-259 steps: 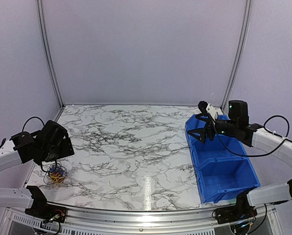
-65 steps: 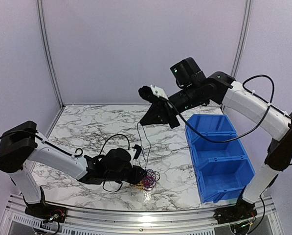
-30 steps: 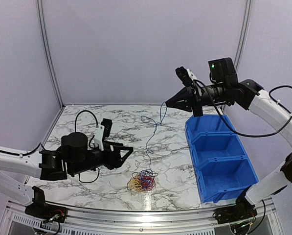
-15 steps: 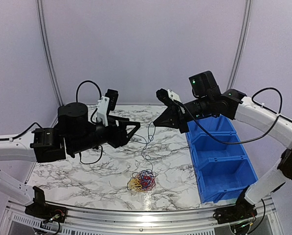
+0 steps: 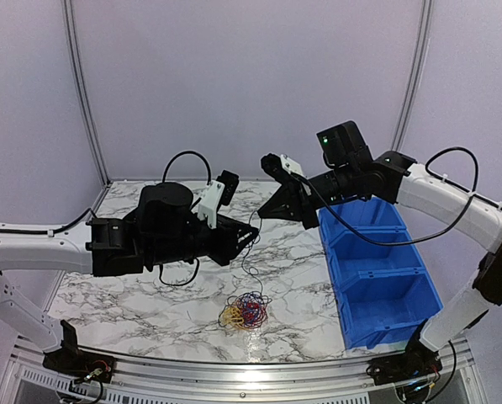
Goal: Untangle the cables
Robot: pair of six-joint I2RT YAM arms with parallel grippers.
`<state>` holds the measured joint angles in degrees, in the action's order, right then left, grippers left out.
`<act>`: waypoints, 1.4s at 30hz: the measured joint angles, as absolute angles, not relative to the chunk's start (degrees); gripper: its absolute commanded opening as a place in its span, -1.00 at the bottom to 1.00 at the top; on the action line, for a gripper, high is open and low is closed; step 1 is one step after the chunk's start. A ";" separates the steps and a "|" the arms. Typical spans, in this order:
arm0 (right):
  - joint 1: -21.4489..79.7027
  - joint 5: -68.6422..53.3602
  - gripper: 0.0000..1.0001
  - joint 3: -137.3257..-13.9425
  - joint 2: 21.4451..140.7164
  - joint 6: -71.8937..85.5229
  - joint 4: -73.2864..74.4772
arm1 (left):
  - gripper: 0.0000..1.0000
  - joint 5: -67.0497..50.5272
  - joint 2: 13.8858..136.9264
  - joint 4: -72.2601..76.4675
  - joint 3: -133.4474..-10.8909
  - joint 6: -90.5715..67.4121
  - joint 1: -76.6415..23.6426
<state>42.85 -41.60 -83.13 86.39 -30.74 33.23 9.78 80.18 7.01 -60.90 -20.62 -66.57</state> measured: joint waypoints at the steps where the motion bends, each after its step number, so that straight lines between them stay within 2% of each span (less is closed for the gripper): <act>1: 42.85 -41.60 -1.00 -83.15 86.39 -30.79 33.23 | -0.74 9.78 80.18 7.05 -60.90 -20.80 -66.37; 3: 42.85 -41.63 -1.00 -83.15 86.39 -31.00 33.23 | -0.94 9.98 80.18 7.22 -60.90 -21.37 -66.17; 5: 42.85 -41.63 -0.93 -83.09 86.39 -31.14 33.08 | -1.00 10.59 80.01 7.42 -60.84 -21.28 -65.95; 6: 42.85 -41.63 -0.74 -82.96 86.39 -31.20 32.86 | -1.00 11.07 79.77 7.53 -60.66 -21.34 -65.87; 8: 42.85 -41.47 -0.23 -82.26 86.39 -31.29 32.03 | -1.00 12.25 78.78 7.79 -59.86 -21.50 -65.76; 9: 42.87 -41.04 -0.05 -81.54 86.39 -30.94 31.29 | -1.00 12.86 78.22 7.84 -59.42 -21.56 -65.71; 10: 42.89 -40.27 0.11 -80.51 86.39 -30.70 30.04 | -1.00 13.82 77.41 7.88 -58.78 -21.58 -65.67; 12: 42.89 -38.44 0.29 -77.54 86.35 -29.98 27.03 | -1.00 16.05 75.31 7.86 -57.34 -21.65 -65.60; 18: 44.29 -33.36 0.32 -68.25 89.23 -28.29 20.53 | -1.00 24.03 66.11 7.97 -52.21 -22.26 -65.34; 23: 48.36 -30.59 0.31 -65.23 94.13 -26.55 17.17 | -1.00 28.71 59.77 8.62 -47.18 -24.01 -65.28; 28: 50.72 -29.36 0.22 -64.97 97.67 -25.45 15.14 | -1.00 31.88 56.90 7.70 -43.94 -25.32 -65.25; 33: 53.98 -26.04 -0.09 -61.76 98.52 -26.22 11.68 | -1.00 34.33 54.63 5.91 -44.25 -24.91 -65.23; 39: 57.49 -23.22 -0.17 -57.21 100.09 -27.00 9.63 | -1.00 36.67 53.98 1.76 -47.97 -22.61 -65.19; 42: 57.52 -22.20 -0.21 -57.04 100.66 -27.49 8.95 | -1.00 37.52 54.72 -2.79 -54.46 -20.03 -65.17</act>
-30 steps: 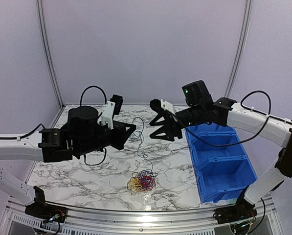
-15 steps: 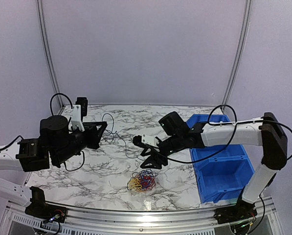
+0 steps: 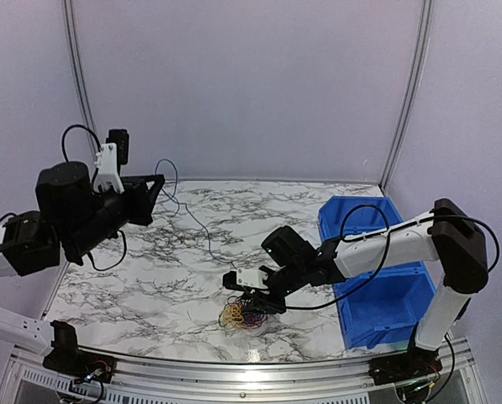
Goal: Untangle the cables
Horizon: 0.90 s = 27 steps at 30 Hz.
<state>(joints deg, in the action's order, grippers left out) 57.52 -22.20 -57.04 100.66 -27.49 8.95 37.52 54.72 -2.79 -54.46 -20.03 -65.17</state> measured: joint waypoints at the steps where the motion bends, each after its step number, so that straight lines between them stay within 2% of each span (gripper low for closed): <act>1: 57.52 -21.82 -0.23 -57.01 100.71 -27.68 8.56 | -1.00 37.65 55.18 -3.70 -56.82 -19.16 -65.14; 6: 57.52 -20.58 -0.26 -56.86 101.51 -29.17 7.29 | -1.00 38.44 60.58 -10.28 -77.32 -11.97 -65.14; 13: 57.52 -20.03 -0.19 -56.86 103.83 -29.87 6.92 | -1.00 38.48 71.02 -14.92 -108.66 -1.04 -65.14; 16: 57.49 -19.94 -0.17 -56.99 103.94 -30.15 6.98 | -1.00 38.39 73.76 -15.09 -117.38 2.59 -65.14; 20: 57.19 -19.81 -0.11 -57.28 103.83 -30.37 7.68 | -1.00 38.44 73.38 -15.05 -117.58 4.58 -65.14; 27: 55.37 -19.99 0.10 -61.06 98.06 -32.03 17.10 | -1.00 37.52 69.80 -14.90 -98.74 1.32 -65.14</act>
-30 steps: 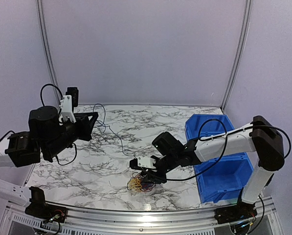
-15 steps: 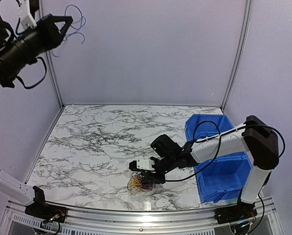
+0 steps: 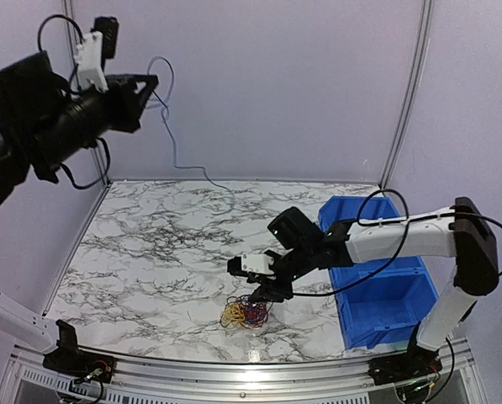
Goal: Untangle the cables
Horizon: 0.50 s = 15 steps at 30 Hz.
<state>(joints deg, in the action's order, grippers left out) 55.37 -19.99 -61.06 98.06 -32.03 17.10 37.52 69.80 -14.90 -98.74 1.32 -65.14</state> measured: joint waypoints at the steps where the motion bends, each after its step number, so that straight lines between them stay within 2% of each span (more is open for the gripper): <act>1: 55.02 -20.08 0.12 -62.13 95.88 -32.56 18.96 | -1.00 37.06 69.49 -14.87 -95.39 0.36 -65.14; 5: 53.71 -20.60 0.13 -67.68 86.37 -34.04 24.18 | -1.00 34.52 68.14 -14.79 -83.24 -2.46 -65.14; 7: 52.03 -21.58 0.12 -75.11 81.10 -34.41 27.40 | -1.00 31.46 67.07 -14.96 -75.48 -4.97 -65.14; 10: 51.03 -22.35 0.13 -77.91 80.62 -34.06 29.63 | -1.00 29.41 66.08 -12.14 -71.81 -6.66 -65.12; 15: 49.63 -24.71 0.27 -82.70 81.76 -30.81 31.92 | -1.00 24.82 64.58 -9.34 -64.16 -9.61 -65.14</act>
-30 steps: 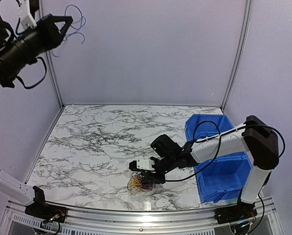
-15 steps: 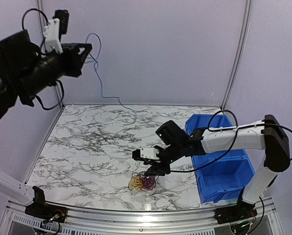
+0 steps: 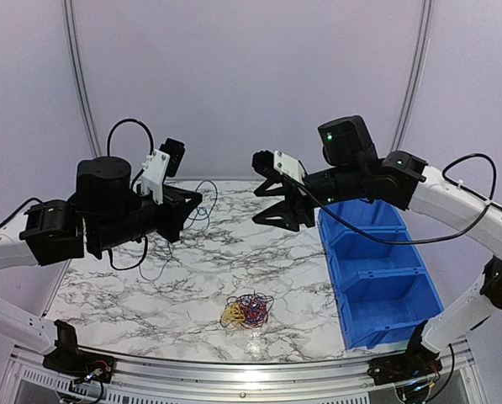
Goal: Untangle the cables
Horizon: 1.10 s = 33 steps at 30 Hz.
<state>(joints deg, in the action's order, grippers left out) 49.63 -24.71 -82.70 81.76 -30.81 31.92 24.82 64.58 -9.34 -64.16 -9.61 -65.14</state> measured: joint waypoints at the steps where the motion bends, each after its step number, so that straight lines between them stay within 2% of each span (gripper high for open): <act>1: 49.52 -25.43 0.29 -83.81 82.41 -29.98 32.05 | -1.00 23.88 64.71 -9.04 -63.37 -9.96 -65.14; 6: 49.36 -30.06 0.32 -89.36 86.70 -25.93 32.18 | -1.00 19.81 66.04 -7.57 -62.46 -10.87 -65.14; 9: 49.32 -32.75 0.26 -91.37 89.38 -24.34 32.10 | -1.00 17.82 66.61 -6.70 -62.46 -11.44 -65.14; 15: 49.32 -38.39 -0.31 -91.79 93.45 -22.85 32.29 | -1.00 14.96 68.01 -5.61 -62.43 -12.01 -65.14; 19: 49.32 -41.65 -0.97 -91.79 94.04 -21.98 32.82 | -1.00 13.93 68.64 -4.99 -62.17 -12.45 -65.14; 21: 49.32 -42.24 -1.00 -91.81 93.97 -22.09 32.64 | -1.00 13.72 68.66 -4.84 -61.95 -12.47 -65.14; 24: 49.28 -42.33 -1.00 -91.81 93.82 -21.85 32.67 | -0.26 13.67 68.66 -4.45 -61.63 -12.71 -65.14; 26: 49.12 -41.54 -1.00 -91.79 93.54 -22.11 32.67 | 0.04 14.02 68.66 -4.32 -61.49 -12.51 -65.14; 33: 41.45 -37.69 -1.00 -89.03 87.53 -23.90 32.77 | 0.35 16.99 66.72 -3.14 -57.04 -12.62 -65.14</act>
<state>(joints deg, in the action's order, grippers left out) 41.45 -37.69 -89.03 87.53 -23.90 32.77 16.99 66.72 -3.14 -57.04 -12.62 -65.14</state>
